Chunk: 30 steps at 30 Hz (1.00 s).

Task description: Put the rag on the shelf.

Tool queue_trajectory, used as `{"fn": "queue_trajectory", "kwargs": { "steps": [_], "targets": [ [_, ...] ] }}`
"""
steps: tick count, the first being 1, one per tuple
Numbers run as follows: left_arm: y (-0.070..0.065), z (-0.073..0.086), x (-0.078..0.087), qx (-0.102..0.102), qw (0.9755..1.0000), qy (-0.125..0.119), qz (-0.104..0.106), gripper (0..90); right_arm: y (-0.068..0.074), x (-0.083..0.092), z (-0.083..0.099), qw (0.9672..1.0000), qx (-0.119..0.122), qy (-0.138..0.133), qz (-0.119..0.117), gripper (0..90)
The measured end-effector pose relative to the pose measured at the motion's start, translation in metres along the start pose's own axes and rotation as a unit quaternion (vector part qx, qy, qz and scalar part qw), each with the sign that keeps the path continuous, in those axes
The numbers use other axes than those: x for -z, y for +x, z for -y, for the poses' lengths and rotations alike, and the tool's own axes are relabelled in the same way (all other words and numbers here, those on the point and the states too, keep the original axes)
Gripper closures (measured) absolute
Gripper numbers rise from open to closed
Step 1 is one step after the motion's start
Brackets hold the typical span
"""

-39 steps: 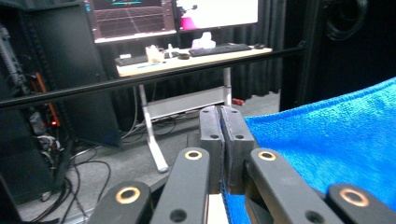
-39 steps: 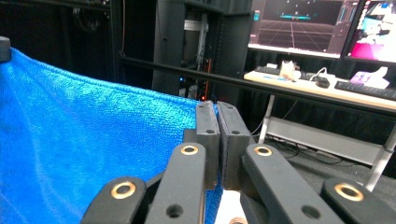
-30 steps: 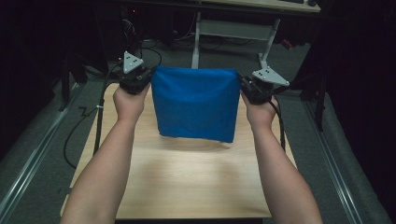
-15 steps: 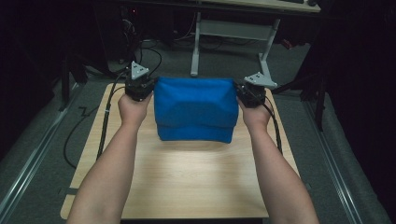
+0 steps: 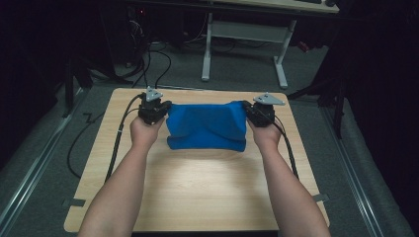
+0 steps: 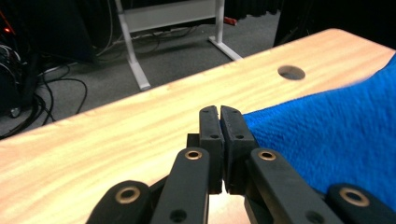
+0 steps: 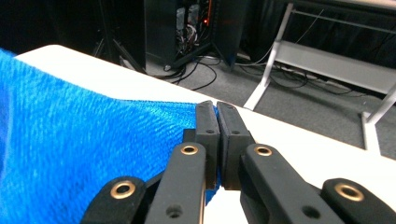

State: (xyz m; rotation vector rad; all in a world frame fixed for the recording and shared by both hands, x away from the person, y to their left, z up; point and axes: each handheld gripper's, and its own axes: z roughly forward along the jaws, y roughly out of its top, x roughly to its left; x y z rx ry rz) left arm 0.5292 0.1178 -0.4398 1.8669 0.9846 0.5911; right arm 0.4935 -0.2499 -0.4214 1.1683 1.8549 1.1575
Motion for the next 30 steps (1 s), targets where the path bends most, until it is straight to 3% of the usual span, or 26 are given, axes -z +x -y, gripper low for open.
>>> {"fn": "queue_trajectory", "kwargs": {
  "steps": [9,13,30],
  "targets": [
    [-0.005,0.02,-0.004,0.003,0.9996,0.018,0.019,88.6,0.003,0.0,0.014,0.9999,0.0,0.012,-0.009,88.9],
    [-0.006,0.027,-0.005,0.01,0.9995,0.015,0.027,88.6,0.006,-0.001,0.018,0.9998,0.005,0.015,-0.014,88.9],
    [-0.008,0.06,-0.009,0.03,0.9977,0.035,0.049,88.5,0.007,-0.005,0.045,0.9993,-0.013,0.028,-0.023,88.8]
  ]
}}
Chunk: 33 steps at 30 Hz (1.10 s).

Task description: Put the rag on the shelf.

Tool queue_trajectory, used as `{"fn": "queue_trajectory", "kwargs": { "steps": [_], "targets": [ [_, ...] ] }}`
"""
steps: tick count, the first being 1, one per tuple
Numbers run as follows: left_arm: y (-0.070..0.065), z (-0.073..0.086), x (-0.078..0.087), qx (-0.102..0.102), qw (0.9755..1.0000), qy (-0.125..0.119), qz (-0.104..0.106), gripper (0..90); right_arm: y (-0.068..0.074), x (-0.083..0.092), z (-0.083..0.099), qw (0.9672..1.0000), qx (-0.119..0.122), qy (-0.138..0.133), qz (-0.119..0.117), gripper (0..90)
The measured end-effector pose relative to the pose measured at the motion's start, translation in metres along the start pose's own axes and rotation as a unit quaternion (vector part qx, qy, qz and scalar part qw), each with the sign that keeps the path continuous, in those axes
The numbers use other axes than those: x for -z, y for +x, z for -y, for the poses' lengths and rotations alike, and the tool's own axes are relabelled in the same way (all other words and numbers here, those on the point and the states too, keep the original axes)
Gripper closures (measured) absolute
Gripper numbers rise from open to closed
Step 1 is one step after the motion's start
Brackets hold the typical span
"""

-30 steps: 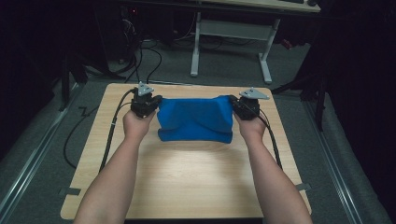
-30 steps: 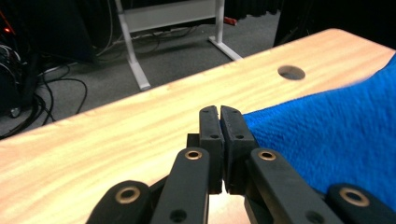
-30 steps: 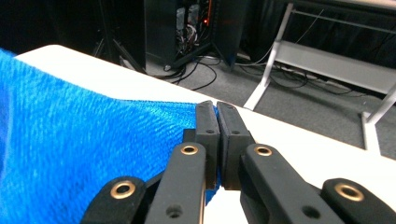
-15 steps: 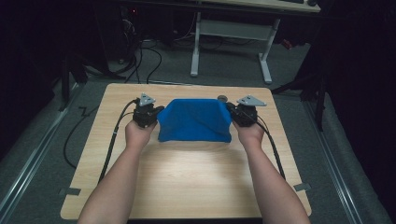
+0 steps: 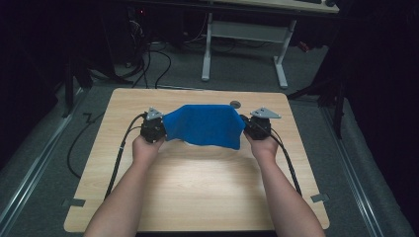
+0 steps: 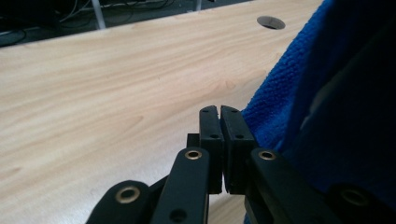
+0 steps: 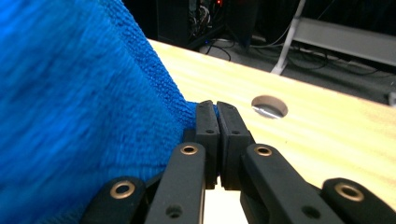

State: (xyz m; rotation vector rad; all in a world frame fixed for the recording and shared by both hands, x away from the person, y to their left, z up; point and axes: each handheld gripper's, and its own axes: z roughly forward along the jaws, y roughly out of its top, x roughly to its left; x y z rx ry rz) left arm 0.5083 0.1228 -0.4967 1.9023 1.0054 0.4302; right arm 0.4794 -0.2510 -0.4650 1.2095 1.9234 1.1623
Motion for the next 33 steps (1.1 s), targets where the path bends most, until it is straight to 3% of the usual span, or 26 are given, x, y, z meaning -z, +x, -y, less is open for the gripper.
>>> {"fn": "queue_trajectory", "kwargs": {
  "steps": [18,22,33],
  "targets": [
    [0.0,0.017,0.0,0.01,0.9999,0.011,0.005,87.5,0.002,-0.007,0.022,0.9997,-0.004,0.025,-0.003,87.8],
    [0.003,0.017,0.005,0.018,0.9998,0.005,-0.003,78.4,0.0,-0.004,0.02,0.9998,-0.004,0.019,0.004,78.2],
    [0.011,0.016,0.02,0.033,0.9992,-0.007,-0.02,66.0,-0.009,0.009,0.013,0.9997,-0.011,0.01,0.019,70.3]
  ]
}}
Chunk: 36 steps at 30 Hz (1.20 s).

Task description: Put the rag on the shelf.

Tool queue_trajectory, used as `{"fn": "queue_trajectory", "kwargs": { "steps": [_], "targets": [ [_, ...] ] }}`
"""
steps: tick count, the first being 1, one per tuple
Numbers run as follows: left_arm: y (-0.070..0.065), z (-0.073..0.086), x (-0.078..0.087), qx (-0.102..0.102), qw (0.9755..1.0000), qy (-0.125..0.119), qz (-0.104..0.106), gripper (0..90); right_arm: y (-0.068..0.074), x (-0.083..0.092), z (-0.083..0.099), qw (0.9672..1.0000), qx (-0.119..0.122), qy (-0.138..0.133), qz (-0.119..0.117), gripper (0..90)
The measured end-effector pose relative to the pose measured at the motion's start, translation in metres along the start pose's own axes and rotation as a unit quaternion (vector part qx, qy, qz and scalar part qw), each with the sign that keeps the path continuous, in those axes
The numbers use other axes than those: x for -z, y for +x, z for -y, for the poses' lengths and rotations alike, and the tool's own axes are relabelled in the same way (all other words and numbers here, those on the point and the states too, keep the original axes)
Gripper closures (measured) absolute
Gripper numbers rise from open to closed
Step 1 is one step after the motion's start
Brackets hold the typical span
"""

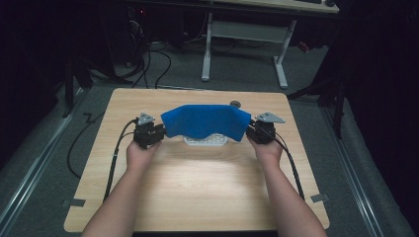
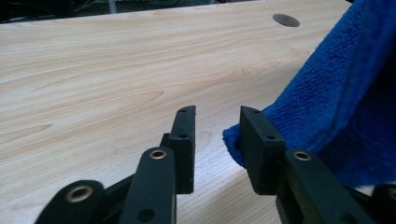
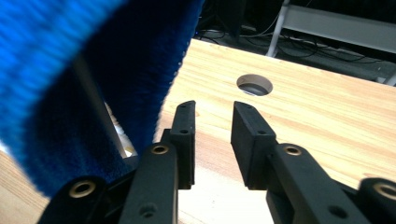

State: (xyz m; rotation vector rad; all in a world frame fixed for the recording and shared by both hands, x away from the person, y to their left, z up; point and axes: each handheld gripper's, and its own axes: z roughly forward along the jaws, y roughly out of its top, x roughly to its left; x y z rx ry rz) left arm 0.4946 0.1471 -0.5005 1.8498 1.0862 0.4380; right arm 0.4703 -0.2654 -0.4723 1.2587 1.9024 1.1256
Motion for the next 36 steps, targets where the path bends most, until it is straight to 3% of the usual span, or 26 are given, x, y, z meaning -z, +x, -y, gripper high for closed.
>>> {"fn": "queue_trajectory", "kwargs": {
  "steps": [19,22,24,27,30,34,36],
  "targets": [
    [0.017,0.004,0.029,-0.009,0.9986,-0.012,-0.051,55.1,-0.013,0.021,0.002,0.9997,0.01,-0.008,0.023,66.1],
    [0.018,0.004,0.033,-0.021,0.9978,-0.001,-0.064,53.8,-0.017,0.024,0.006,0.9996,0.01,0.002,0.026,64.8],
    [0.018,0.005,0.037,-0.025,0.9973,-0.007,-0.068,52.6,-0.019,0.028,0.007,0.9995,0.011,0.003,0.029,63.7],
    [0.02,0.008,0.044,-0.023,0.9969,-0.013,-0.075,51.4,-0.02,0.035,0.01,0.9993,0.01,-0.009,0.035,62.8],
    [0.022,0.011,0.05,-0.019,0.9967,-0.013,-0.078,50.0,-0.021,0.039,0.013,0.9995,0.004,-0.002,0.03,61.1],
    [0.021,0.018,0.059,-0.023,0.9959,-0.008,-0.087,48.7,-0.019,0.047,0.015,0.9995,0.013,0.002,0.029,59.1],
    [0.02,0.023,0.065,-0.017,0.9959,-0.009,-0.088,48.2,-0.016,0.053,0.016,0.9994,0.019,-0.01,0.028,59.0]
  ]
}}
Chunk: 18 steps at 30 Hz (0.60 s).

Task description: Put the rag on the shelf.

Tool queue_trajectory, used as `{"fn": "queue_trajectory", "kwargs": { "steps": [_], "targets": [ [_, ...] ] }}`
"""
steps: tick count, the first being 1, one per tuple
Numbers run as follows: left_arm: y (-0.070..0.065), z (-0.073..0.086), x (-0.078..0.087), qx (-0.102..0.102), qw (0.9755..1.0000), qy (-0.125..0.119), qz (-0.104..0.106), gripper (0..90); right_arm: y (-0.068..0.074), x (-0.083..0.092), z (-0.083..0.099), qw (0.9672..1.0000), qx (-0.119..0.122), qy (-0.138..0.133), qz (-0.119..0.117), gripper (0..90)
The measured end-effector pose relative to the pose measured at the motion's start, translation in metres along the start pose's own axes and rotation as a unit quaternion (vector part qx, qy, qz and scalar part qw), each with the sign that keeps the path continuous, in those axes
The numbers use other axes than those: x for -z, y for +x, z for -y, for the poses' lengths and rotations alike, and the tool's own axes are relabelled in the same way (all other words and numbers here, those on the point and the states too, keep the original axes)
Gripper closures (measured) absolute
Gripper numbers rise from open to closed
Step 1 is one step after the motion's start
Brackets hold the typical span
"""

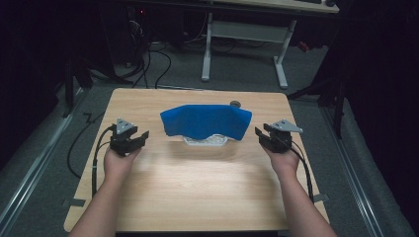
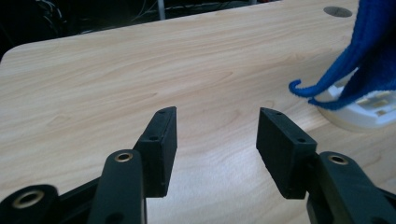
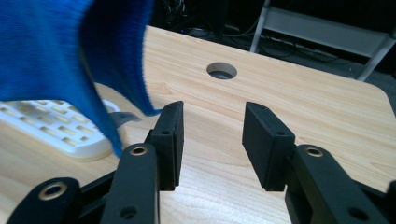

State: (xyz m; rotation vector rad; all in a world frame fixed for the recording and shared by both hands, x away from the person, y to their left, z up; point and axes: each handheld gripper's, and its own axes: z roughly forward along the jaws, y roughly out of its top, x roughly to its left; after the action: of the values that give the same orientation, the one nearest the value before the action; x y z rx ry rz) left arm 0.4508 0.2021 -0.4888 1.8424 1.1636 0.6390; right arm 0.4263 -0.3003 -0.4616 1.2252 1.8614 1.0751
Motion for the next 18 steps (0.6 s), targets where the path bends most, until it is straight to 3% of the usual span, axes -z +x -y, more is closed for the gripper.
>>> {"fn": "queue_trajectory", "kwargs": {
  "steps": [8,13,18],
  "targets": [
    [-0.011,0.021,0.028,0.013,0.9999,0.005,0.01,45.3,0.013,0.03,0.007,0.9998,0.019,0.0,0.002,55.8],
    [-0.039,0.04,0.046,0.012,0.9991,0.003,0.041,44.1,0.032,0.051,0.021,0.9992,0.038,-0.002,-0.005,55.9],
    [-0.077,0.051,0.051,-0.016,0.9978,0.014,0.063,43.5,0.056,0.066,0.039,0.9987,0.049,0.001,-0.017,55.8]
  ]
}}
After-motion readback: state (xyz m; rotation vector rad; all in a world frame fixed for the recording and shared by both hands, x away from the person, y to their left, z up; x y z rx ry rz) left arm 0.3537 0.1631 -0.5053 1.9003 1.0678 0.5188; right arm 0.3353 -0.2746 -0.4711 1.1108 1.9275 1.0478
